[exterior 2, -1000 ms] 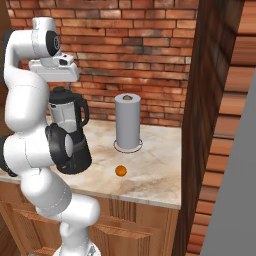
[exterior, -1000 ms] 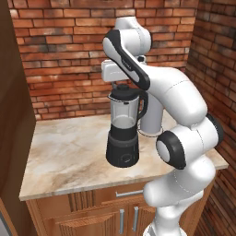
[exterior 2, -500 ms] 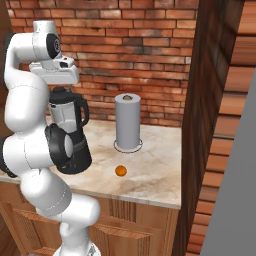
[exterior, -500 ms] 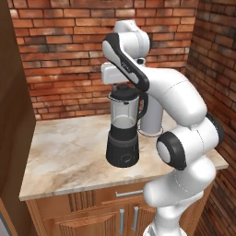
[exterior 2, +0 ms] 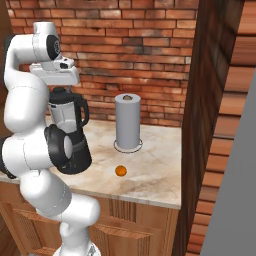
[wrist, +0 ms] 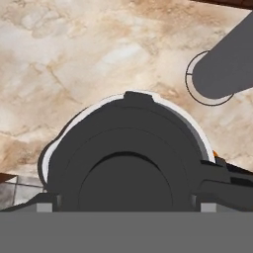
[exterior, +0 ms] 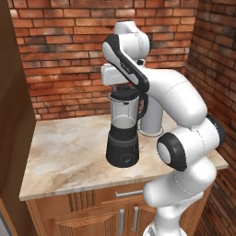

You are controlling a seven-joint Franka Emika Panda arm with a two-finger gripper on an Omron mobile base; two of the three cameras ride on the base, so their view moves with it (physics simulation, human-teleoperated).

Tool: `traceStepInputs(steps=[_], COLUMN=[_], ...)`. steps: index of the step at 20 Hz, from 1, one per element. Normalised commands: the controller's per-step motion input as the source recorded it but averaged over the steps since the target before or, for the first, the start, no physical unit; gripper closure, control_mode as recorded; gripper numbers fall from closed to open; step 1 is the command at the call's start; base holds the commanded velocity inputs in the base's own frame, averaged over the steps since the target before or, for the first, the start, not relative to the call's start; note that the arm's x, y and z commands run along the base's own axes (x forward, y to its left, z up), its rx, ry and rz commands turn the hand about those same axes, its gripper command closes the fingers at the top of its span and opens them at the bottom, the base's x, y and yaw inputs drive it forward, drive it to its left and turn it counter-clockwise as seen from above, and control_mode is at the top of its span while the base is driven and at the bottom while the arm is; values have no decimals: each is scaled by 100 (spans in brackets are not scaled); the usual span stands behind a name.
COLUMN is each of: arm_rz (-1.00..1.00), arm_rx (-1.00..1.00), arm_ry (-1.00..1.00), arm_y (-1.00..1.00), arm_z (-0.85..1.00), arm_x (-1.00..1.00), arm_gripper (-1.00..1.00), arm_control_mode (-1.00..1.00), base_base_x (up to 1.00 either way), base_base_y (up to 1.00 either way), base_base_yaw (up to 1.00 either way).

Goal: Open the blender lid, put the tangerine in the blender, close the lid, and start the blender.

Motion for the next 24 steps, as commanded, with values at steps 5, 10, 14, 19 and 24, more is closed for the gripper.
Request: traceStepInputs(steps=[5, 10, 14, 19, 24], arm_rz=[0, 0, 0, 0, 0], arm_rx=[0, 0, 0, 0, 0], arm_ry=[0, 0, -1, -6, -20], arm_y=[0, 0, 0, 0, 0], arm_z=[-16, -2, 0, 28, 96], arm_x=[-19, -17, -9, -4, 0], arm_gripper=[100, 100, 100, 100, 100], arm_control_mode=[-100, -100, -100, -100, -100], base_base_x=[0, 0, 0, 0, 0], base_base_y=[0, 0, 0, 0, 0], base_base_yaw=[0, 0, 0, 0, 0])
